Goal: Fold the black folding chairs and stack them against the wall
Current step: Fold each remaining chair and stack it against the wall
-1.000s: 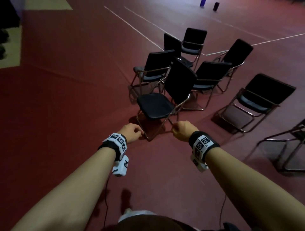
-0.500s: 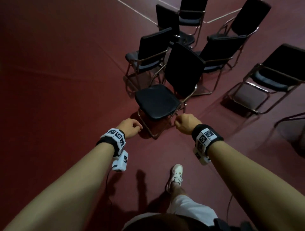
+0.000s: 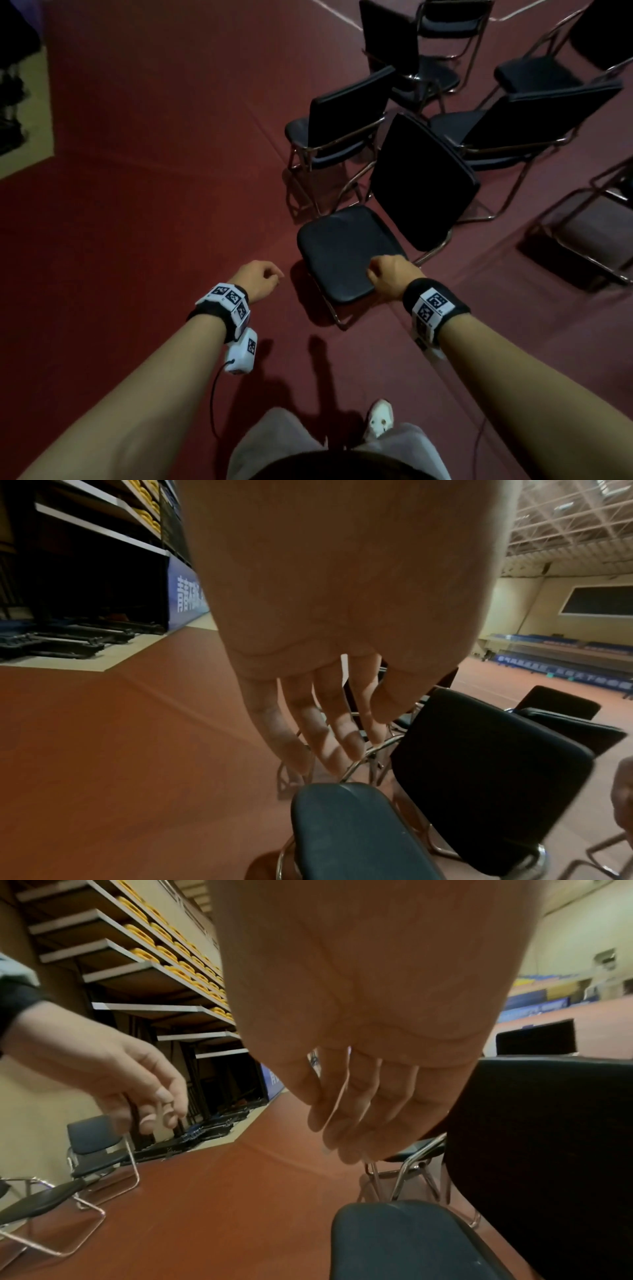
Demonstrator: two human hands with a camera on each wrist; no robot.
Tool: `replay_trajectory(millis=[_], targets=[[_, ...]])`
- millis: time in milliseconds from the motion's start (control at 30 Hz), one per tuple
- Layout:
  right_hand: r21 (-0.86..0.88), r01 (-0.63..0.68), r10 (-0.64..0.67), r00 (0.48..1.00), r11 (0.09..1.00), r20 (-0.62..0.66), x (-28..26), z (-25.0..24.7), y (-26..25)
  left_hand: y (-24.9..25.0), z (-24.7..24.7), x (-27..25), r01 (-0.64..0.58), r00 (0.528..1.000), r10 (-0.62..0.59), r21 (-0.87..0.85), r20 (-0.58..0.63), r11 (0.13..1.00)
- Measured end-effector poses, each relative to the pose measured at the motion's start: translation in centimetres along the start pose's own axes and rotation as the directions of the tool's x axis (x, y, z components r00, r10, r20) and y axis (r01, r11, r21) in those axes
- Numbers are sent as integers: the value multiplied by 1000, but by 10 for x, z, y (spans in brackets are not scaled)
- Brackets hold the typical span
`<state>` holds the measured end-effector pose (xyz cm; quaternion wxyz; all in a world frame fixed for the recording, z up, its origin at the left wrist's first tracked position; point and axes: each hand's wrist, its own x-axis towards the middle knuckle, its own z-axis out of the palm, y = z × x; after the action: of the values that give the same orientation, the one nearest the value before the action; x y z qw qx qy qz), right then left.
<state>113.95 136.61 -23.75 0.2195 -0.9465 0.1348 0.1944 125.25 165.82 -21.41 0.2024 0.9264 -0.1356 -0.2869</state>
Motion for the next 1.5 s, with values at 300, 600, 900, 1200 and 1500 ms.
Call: replay_trajectory(millis=[300, 600, 900, 1200, 1500], targets=[[-107, 9, 2, 994, 994, 108, 137, -32, -30, -26, -24, 150, 85, 990, -83, -13, 112, 996], [-131, -57, 73, 990, 990, 117, 236, -44, -24, -21, -24, 289, 83, 973, -77, -19, 217, 996], [-47, -59, 64, 992, 997, 106, 325, -25, 7, -45, 26, 365, 355, 869, -291, -95, 400, 930], [-19, -54, 57, 941, 998, 334, 387, 73, 43, -68, 112, 424, 613, 752, -534, -110, 387, 783], [-58, -106, 121, 889, 993, 441, 407, 156, 94, -99, 221, 448, 731, 662, -614, -189, 430, 656]])
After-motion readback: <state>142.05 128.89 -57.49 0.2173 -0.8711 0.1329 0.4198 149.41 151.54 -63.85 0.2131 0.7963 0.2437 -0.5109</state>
